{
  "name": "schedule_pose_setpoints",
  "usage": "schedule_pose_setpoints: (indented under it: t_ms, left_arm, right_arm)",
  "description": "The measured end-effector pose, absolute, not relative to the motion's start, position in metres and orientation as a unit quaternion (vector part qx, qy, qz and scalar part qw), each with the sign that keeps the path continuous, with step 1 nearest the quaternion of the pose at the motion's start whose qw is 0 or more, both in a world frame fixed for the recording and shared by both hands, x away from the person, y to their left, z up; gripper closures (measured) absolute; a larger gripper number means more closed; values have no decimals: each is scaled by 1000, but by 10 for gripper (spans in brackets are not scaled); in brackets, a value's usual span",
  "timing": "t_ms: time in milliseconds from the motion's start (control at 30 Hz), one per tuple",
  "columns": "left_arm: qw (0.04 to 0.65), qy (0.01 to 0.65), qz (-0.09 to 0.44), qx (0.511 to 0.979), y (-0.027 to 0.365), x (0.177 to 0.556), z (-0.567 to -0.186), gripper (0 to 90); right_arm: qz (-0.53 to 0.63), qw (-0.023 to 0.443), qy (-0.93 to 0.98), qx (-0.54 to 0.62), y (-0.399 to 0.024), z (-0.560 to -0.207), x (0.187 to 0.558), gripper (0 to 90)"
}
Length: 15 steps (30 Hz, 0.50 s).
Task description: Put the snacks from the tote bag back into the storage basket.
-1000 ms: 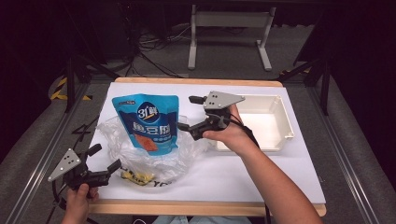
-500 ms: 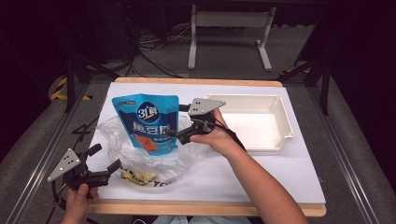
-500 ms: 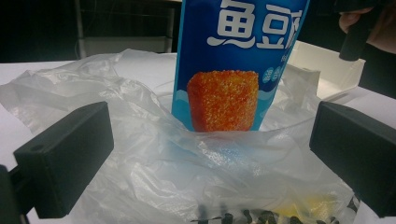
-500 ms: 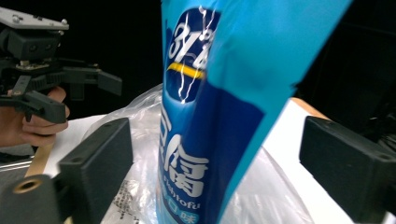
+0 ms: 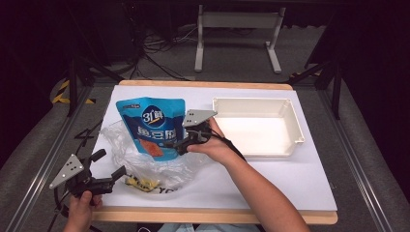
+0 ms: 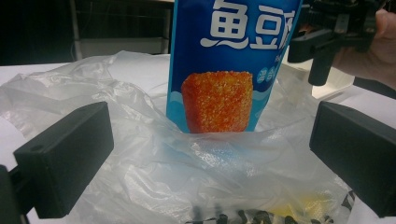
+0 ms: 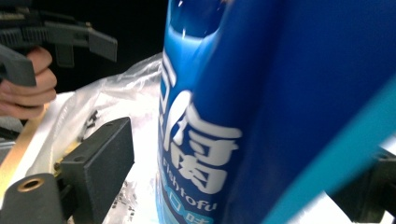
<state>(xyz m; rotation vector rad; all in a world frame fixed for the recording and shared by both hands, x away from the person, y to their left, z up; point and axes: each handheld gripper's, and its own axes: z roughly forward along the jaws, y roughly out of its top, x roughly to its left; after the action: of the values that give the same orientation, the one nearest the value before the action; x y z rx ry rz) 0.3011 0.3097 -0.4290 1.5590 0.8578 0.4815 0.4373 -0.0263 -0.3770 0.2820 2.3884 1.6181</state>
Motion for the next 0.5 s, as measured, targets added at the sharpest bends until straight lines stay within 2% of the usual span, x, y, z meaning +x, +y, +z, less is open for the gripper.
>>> schedule_pose_setpoints:
  t_ms: [500]
  left_arm:
    - [605, 370, 208, 674, 310, 301, -429, 4]
  right_arm:
    - [545, 115, 827, 76, -11, -397, 439, 116]
